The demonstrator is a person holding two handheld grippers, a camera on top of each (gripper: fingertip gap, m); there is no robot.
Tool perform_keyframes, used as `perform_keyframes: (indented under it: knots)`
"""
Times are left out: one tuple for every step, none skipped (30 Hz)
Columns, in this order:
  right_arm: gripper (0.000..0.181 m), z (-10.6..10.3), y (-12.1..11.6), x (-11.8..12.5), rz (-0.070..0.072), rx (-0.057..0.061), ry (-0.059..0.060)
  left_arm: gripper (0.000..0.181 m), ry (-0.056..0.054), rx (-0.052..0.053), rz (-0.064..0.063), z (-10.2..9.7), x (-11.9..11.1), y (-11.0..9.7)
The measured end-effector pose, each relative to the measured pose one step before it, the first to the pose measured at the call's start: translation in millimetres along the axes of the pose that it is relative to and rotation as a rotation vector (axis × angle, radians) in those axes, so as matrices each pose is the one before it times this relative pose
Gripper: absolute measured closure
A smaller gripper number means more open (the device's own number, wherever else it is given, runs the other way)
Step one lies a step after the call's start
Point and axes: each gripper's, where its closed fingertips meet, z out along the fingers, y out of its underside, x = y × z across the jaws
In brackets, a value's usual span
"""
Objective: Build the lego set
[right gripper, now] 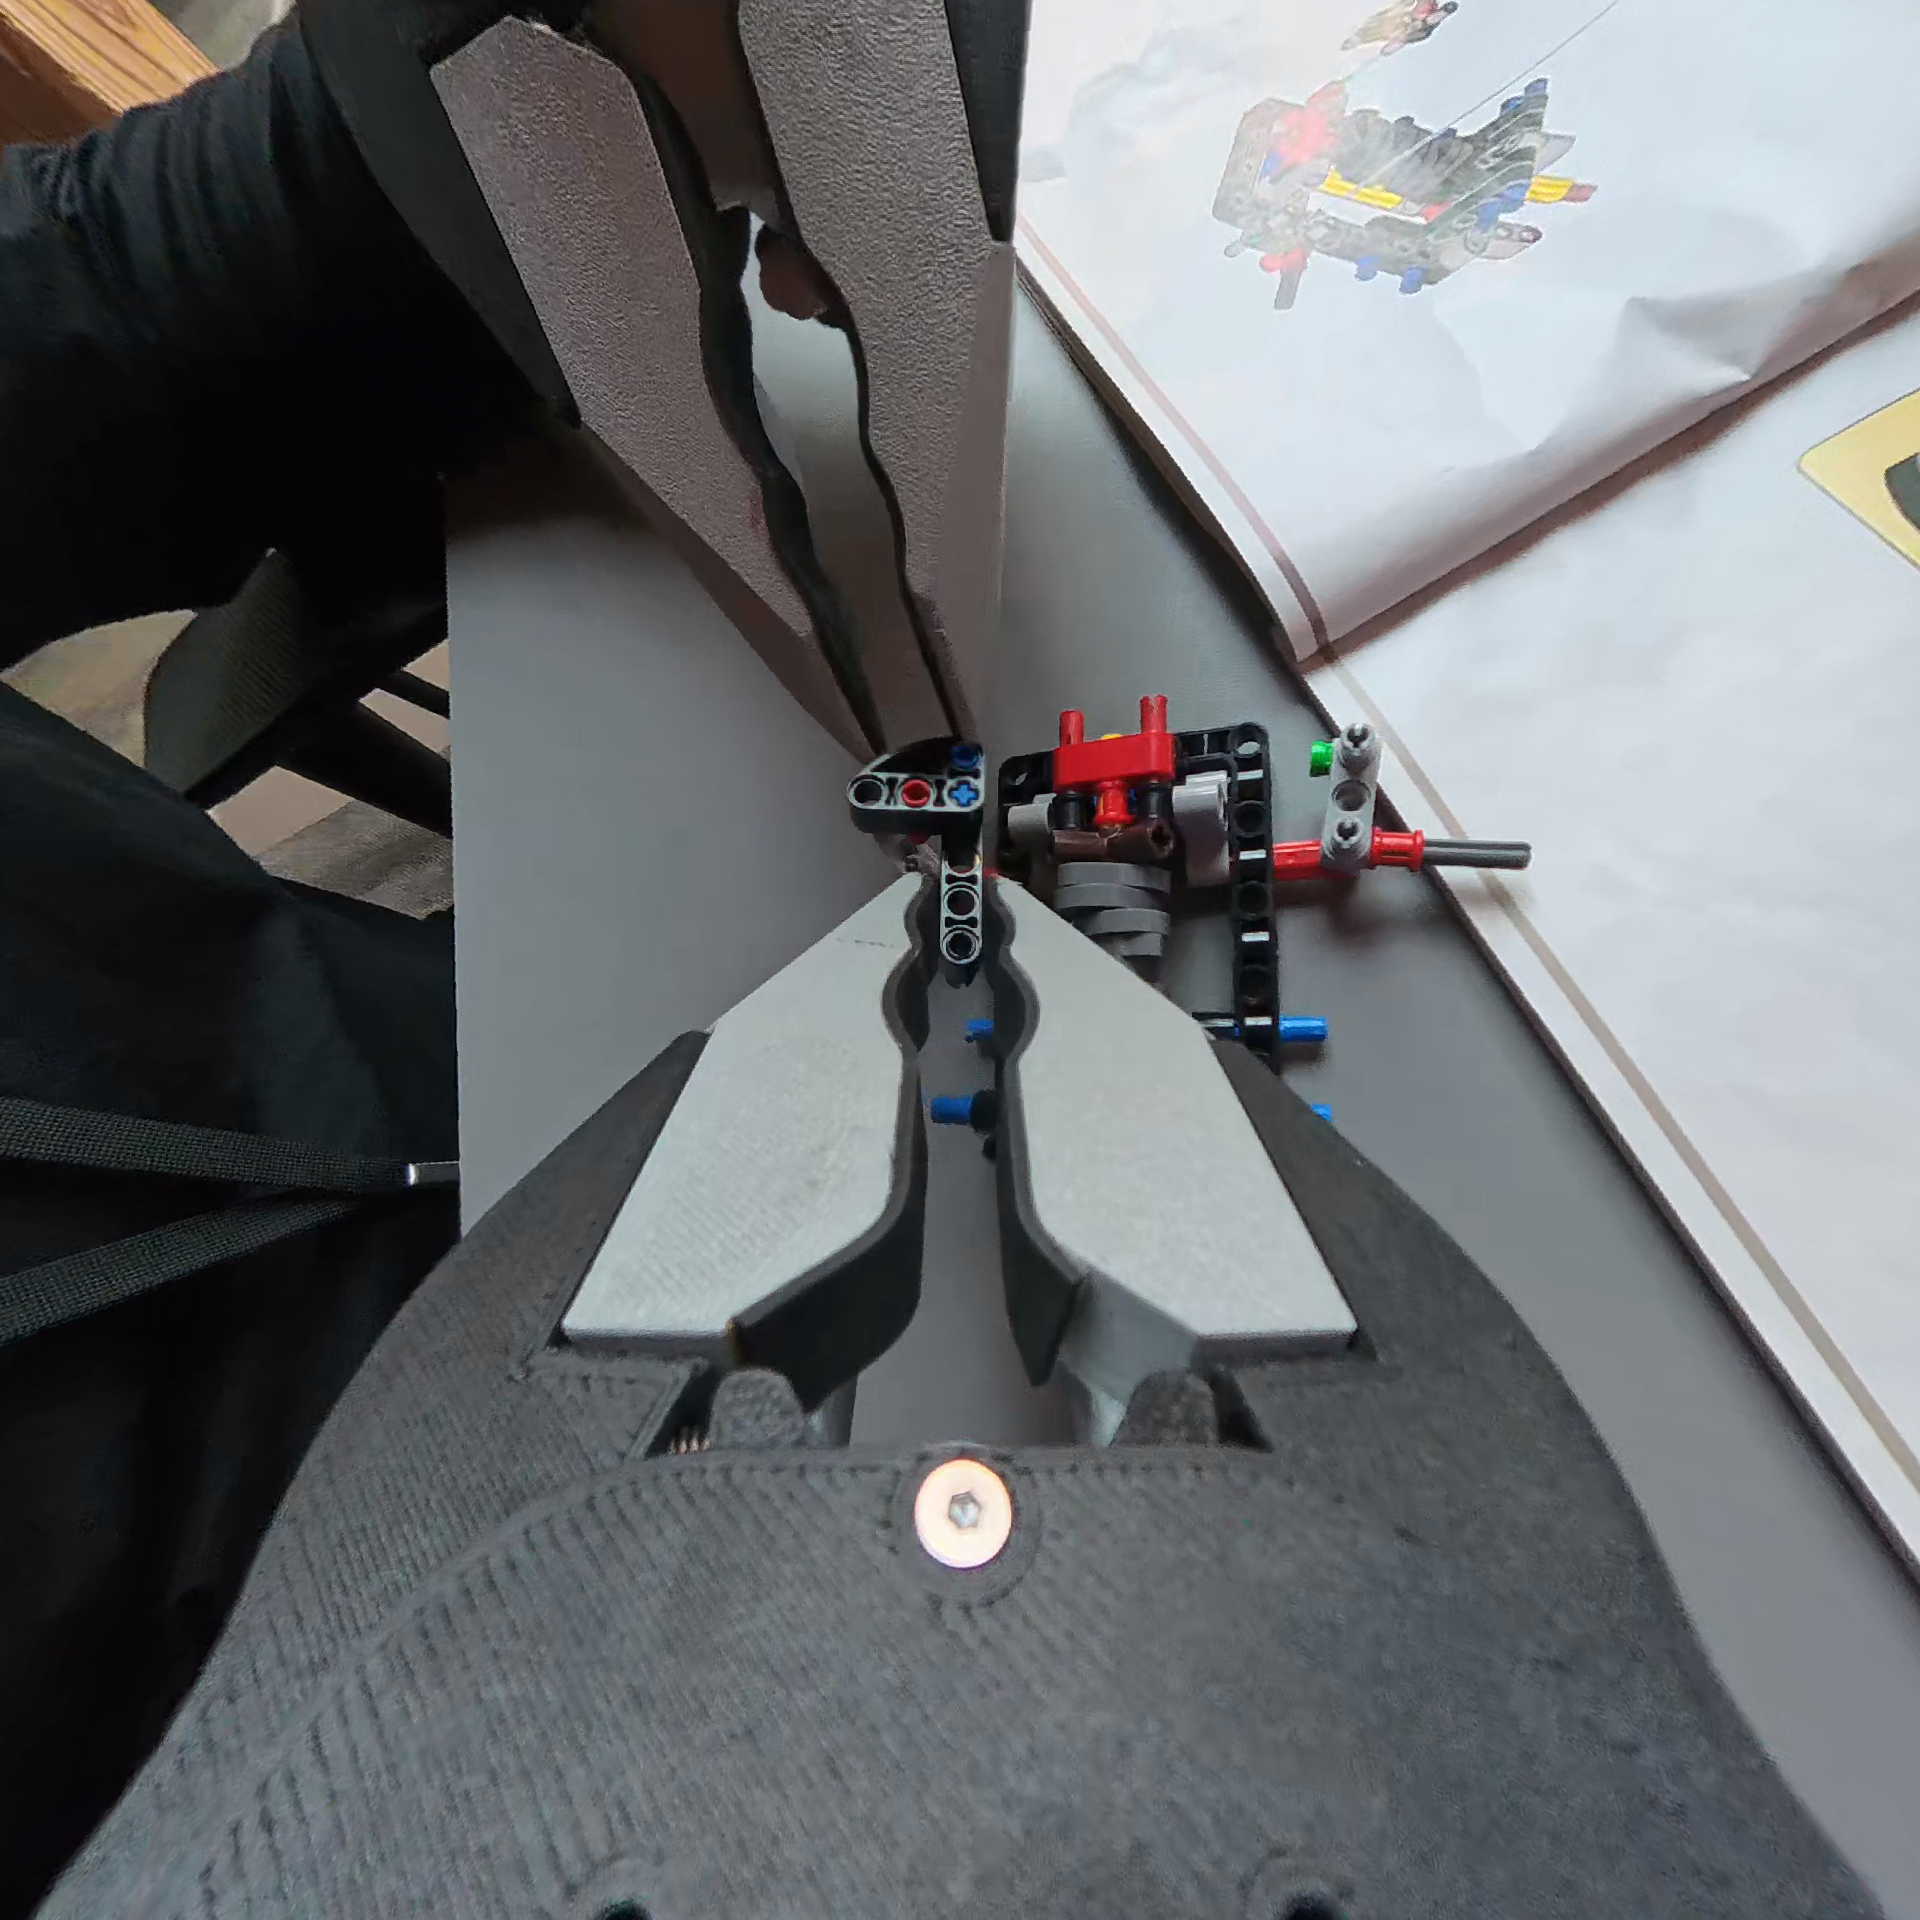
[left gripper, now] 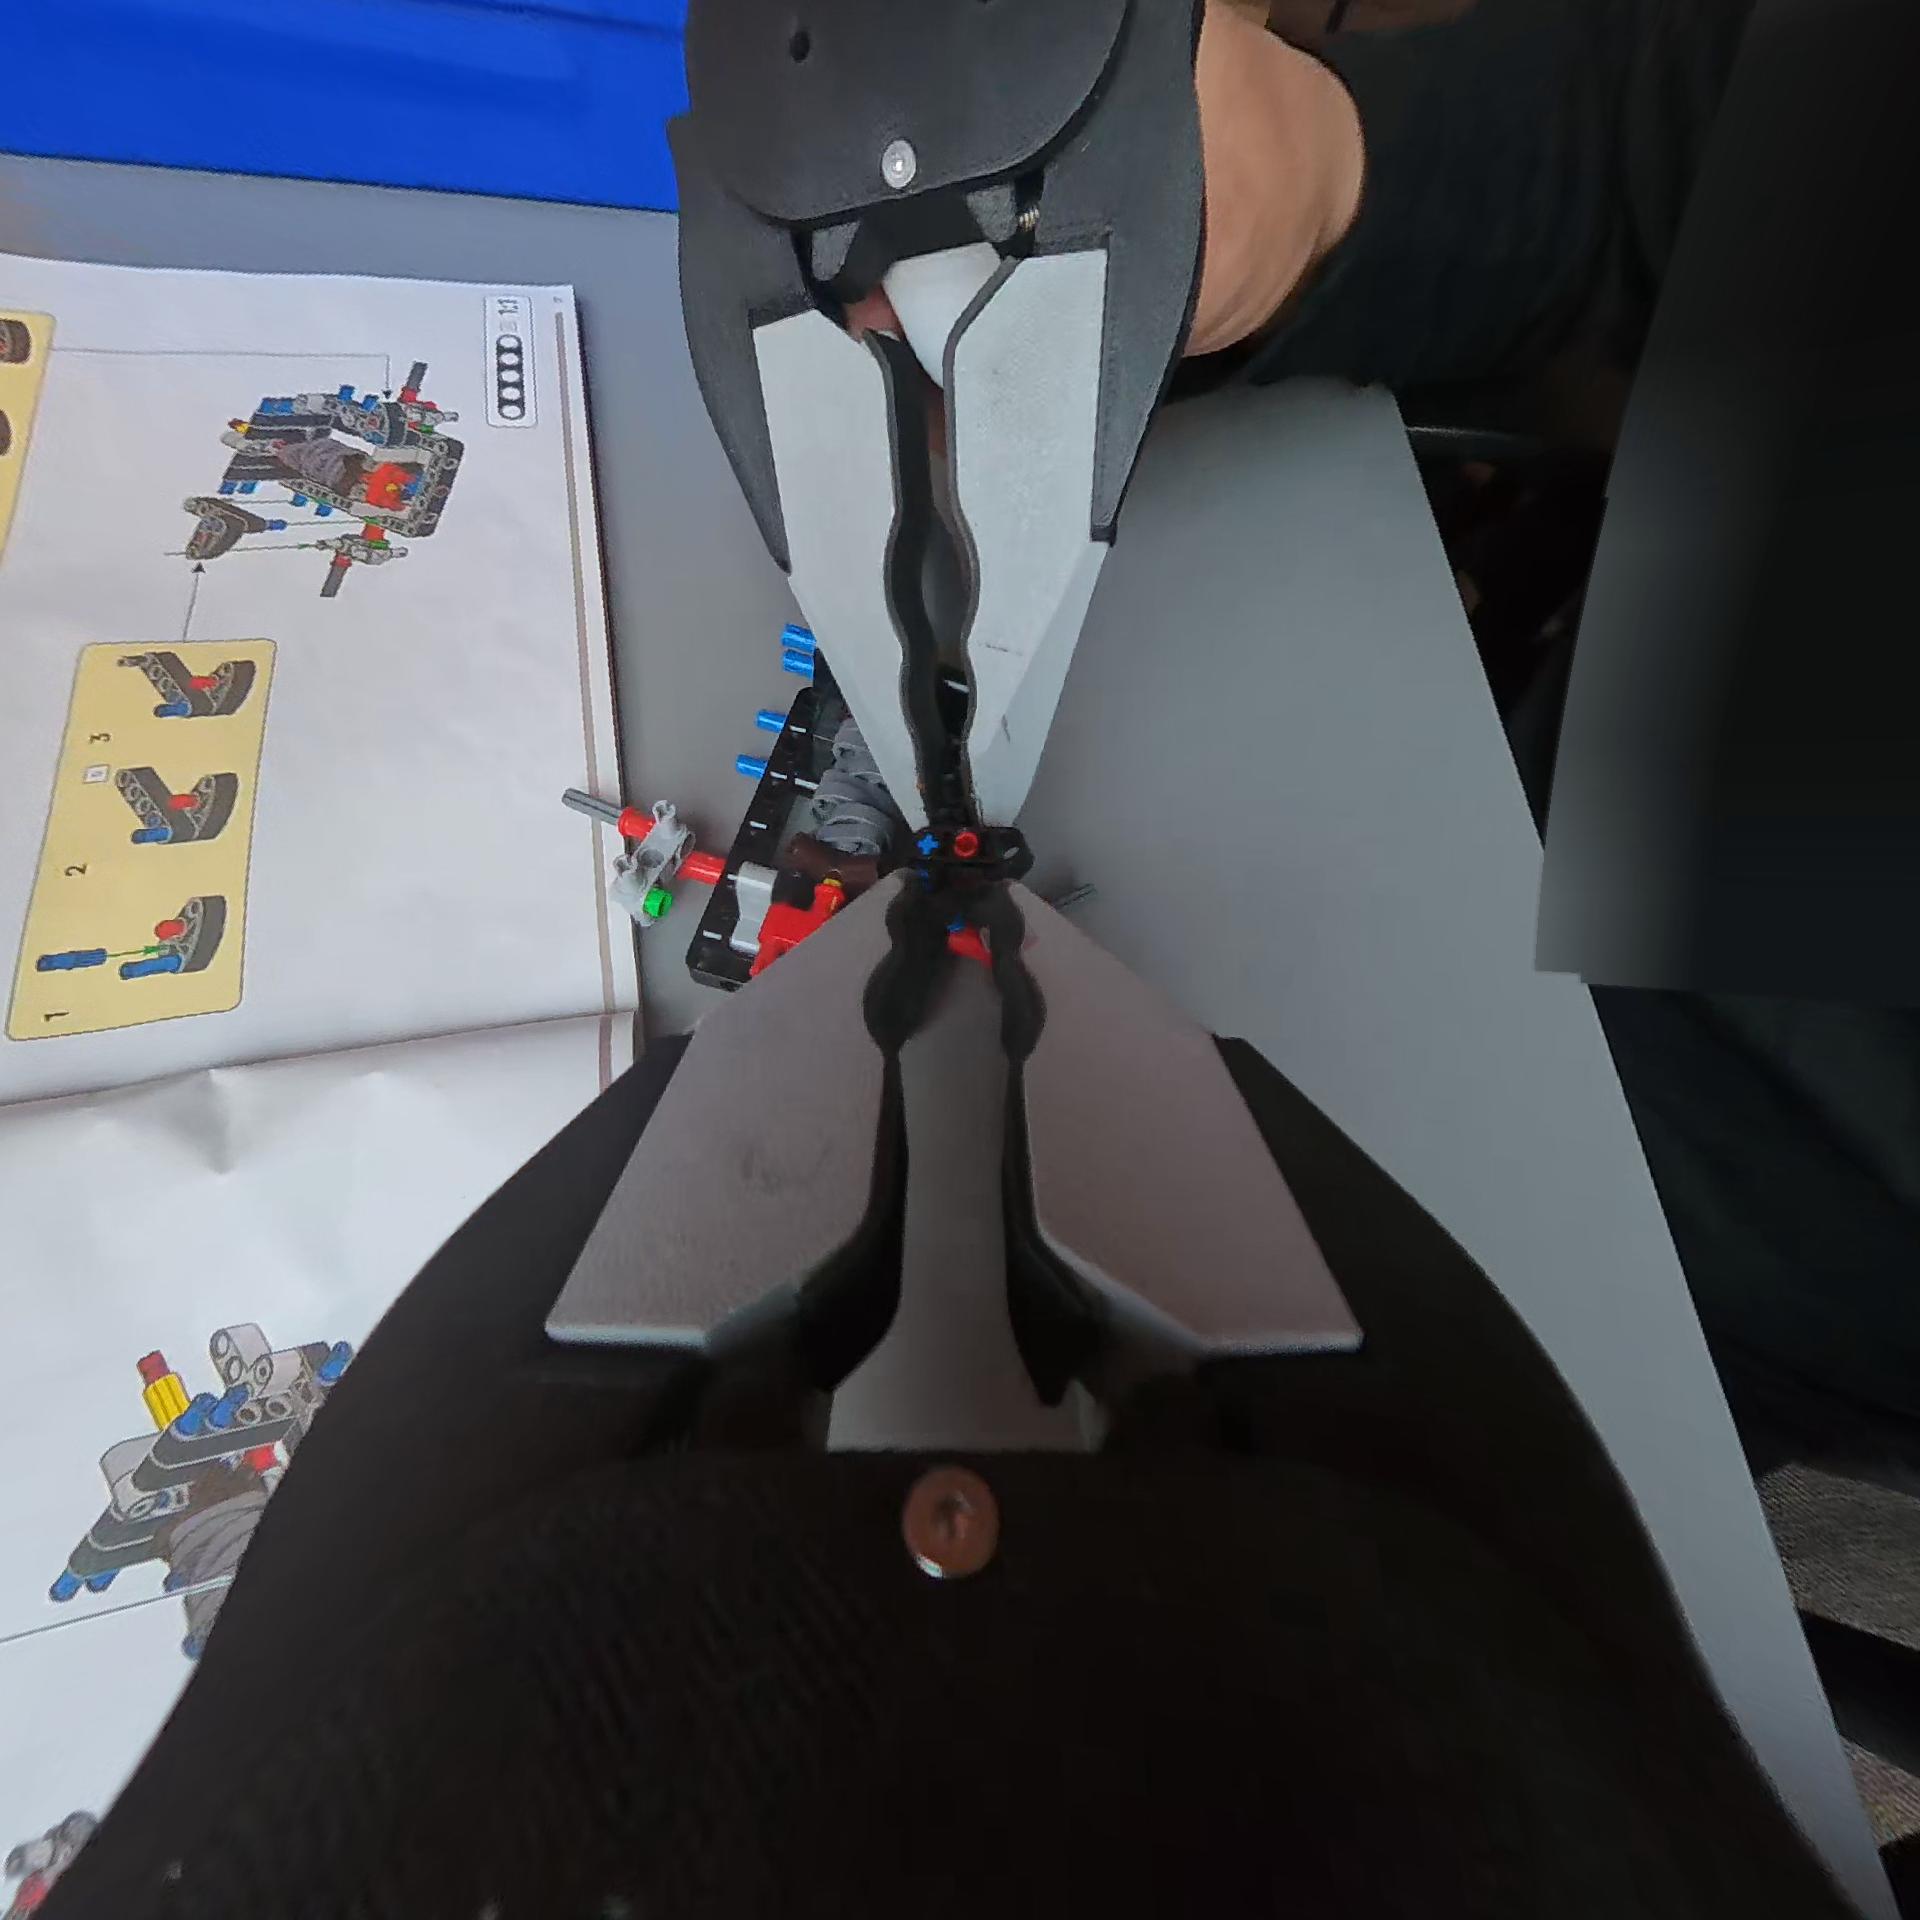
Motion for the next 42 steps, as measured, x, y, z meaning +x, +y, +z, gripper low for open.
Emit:
perform_keyframes:
  knots:
    - [0.178,0.05,-0.70,-0.51,0.0014,0.0032,-0.0059,0.169,0.0103,0.0059,-0.0039,-0.37,0.68,-0.26]
    - [0.177,0.18,-0.46,-0.55,0.0010,-0.0008,-0.0055,0.168,-0.0012,-0.0014,-0.0021,-0.51,-0.86,0.67]
    - [0.178,-0.07,-1.02,-0.97,0.0001,0.0026,-0.0065,0.166,-0.0052,-0.0100,0.0004,0.16,-1.32,1.91]
    - [0.177,-0.19,-1.03,-0.16,-0.0001,0.0028,-0.0005,0.167,0.0034,-0.0095,0.0020,1.12,0.24,1.79]
    - [0.177,-0.18,-1.14,-0.19,-0.0011,0.0032,-0.0003,0.168,-0.0001,-0.0082,0.0026,1.75,-0.07,1.76]
    - [0.178,-0.14,-0.61,-0.22,0.0000,0.0016,-0.0017,0.169,0.0006,-0.0110,0.0028,2.13,-0.13,1.82]
    - [0.178,0.05,0.06,-0.10,0.0004,-0.0006,-0.0015,0.171,0.0006,-0.0091,0.0038,1.86,-0.09,1.33]
    - [0.177,0.25,1.45,0.58,-0.0006,-0.0084,0.0024,0.172,-0.0030,-0.0051,0.0086,1.43,-0.43,0.88]
    - [0.177,0.14,1.00,0.56,-0.0010,-0.0034,0.0014,0.173,-0.0054,-0.0044,0.0088,0.94,-0.68,0.94]
    - [0.177,0.17,0.52,0.40,0.0005,0.0004,0.0009,0.176,-0.0028,-0.0039,0.0030,0.65,-0.87,1.19]
    - [0.177,-0.07,0.24,0.57,-0.0031,0.0004,0.0047,0.177,0.0089,0.0030,-0.0080,0.42,0.00,0.11]
    - [0.178,0.02,0.27,0.49,-0.0113,-0.0009,0.0092,0.178,0.0144,0.0026,-0.0128,0.25,0.45,0.21]
    - [0.178,0.14,0.58,0.17,-0.0135,-0.0036,0.0089,0.178,0.0166,0.0010,-0.0130,0.31,0.65,0.47]
    - [0.178,0.22,0.41,0.33,-0.0097,-0.0049,0.0103,0.179,0.0070,0.0014,-0.0121,0.14,-0.25,0.02]
    - [0.178,0.23,0.68,0.37,-0.0076,-0.0059,0.0089,0.179,0.0050,-0.0018,-0.0082,0.38,0.09,0.45]
    - [0.177,0.11,0.51,0.13,-0.0067,-0.0041,0.0059,0.179,0.0030,-0.0040,-0.0031,0.50,0.28,0.25]
    - [0.177,-0.08,0.43,0.49,-0.0054,-0.0010,0.0066,0.179,-0.0069,-0.0034,0.0015,0.30,-0.71,0.16]
    - [0.177,-0.15,0.02,0.89,-0.0064,0.0028,0.0081,0.180,-0.0073,-0.0030,0.0041,0.25,-0.73,0.09]
    - [0.173,-0.53,-0.37,0.90,-0.0063,0.0056,0.0088,0.181,0.0063,-0.0082,0.0091,0.25,1.39,1.07]
    - [0.167,-0.56,-0.71,0.85,-0.0069,0.0075,0.0116,0.181,-0.0042,-0.0030,0.0030,0.33,-0.59,0.57]
    - [0.165,-0.44,0.49,-0.37,-0.0110,0.0003,0.0066,0.181,-0.0021,0.0006,-0.0030,0.11,-0.66,0.10]
    - [0.181,0.45,2.15,-1.47,-0.0111,-0.0115,0.0032,0.181,0.0137,0.0101,-0.0078,0.19,1.63,-1.25]
    - [0.181,1.97,1.07,0.43,-0.0146,-0.0071,0.0166,0.181,0.0126,0.0120,-0.0092,0.58,1.60,-1.86]
    - [0.181,1.44,0.22,2.62,-0.0161,-0.0051,0.0311,0.181,-0.0048,0.0022,-0.0037,0.57,-0.81,-0.61]
    - [0.181,0.41,0.45,2.64,-0.0168,-0.0099,0.0289,0.181,-0.0106,-0.0054,0.0064,0.32,-1.12,0.71]
    - [0.181,0.48,1.06,1.41,-0.0114,-0.0147,0.0164,0.181,-0.0092,-0.0019,0.0061,-0.08,-0.78,0.60]
    - [0.181,0.46,0.25,0.06,-0.0051,-0.0051,0.0049,0.181,-0.0029,0.0018,-0.0007,-0.29,0.01,0.43]
    - [0.181,0.08,-0.44,-0.32,-0.0033,0.0041,0.0014,0.181,-0.0036,-0.0028,-0.0033,-0.56,-0.16,1.21]
    - [0.181,-0.08,-0.23,-1.02,-0.0054,0.0054,-0.0015,0.181,-0.0144,-0.0136,0.0003,-0.68,-1.51,2.96]
    - [0.181,0.02,0.36,-1.42,-0.0101,0.0018,-0.0022,0.181,-0.0173,-0.0189,0.0026,-0.48,-1.44,3.90]
    - [0.181,-0.10,1.36,0.67,-0.0111,-0.0063,0.0109,0.181,-0.0111,-0.0175,0.0024,-0.37,-0.03,3.43]
    - [0.181,-0.17,2.00,2.15,-0.0114,-0.0129,0.0194,0.181,-0.0086,-0.0113,0.0057,-0.34,1.07,2.32]
    - [0.181,-0.40,1.39,0.86,-0.0188,-0.0109,0.0136,0.181,-0.0184,-0.0066,0.0091,-0.92,-0.05,1.44]
    - [0.181,-0.95,0.13,-0.94,-0.0302,-0.0032,0.0086,0.181,-0.0238,-0.0037,0.0124,-1.30,-0.83,0.82]
    - [0.181,-1.18,-0.21,-1.27,-0.0375,-0.0037,0.0134,0.181,-0.0201,-0.0033,0.0120,-1.23,-0.47,0.61]
    - [0.173,-0.79,0.40,1.03,-0.0351,-0.0110,0.0310,0.181,-0.0171,-0.0071,0.0067,-0.95,-0.52,0.73]
    - [0.170,-0.21,0.75,0.38,-0.0326,-0.0168,0.0247,0.181,-0.0065,-0.0073,0.0011,-0.32,0.43,0.72]
    - [0.169,0.61,1.21,0.05,-0.0260,-0.0196,0.0193,0.181,0.0050,-0.0030,-0.0061,0.43,1.70,0.00]
    - [0.170,1.37,1.28,0.08,-0.0200,-0.0173,0.0149,0.181,0.0127,0.0022,-0.0101,0.95,2.59,-0.80]
    - [0.169,1.92,1.54,-1.12,-0.0184,-0.0156,0.0043,0.181,0.0104,0.0032,-0.0095,1.48,2.04,-0.84]
    - [0.170,2.14,2.60,-0.72,-0.0136,-0.0196,0.0038,0.181,0.0007,-0.0027,-0.0054,1.73,0.25,0.19]
    - [0.171,1.06,0.99,1.21,-0.0088,-0.0095,0.0144,0.181,-0.0034,-0.0106,-0.0006,1.84,-0.51,1.51]
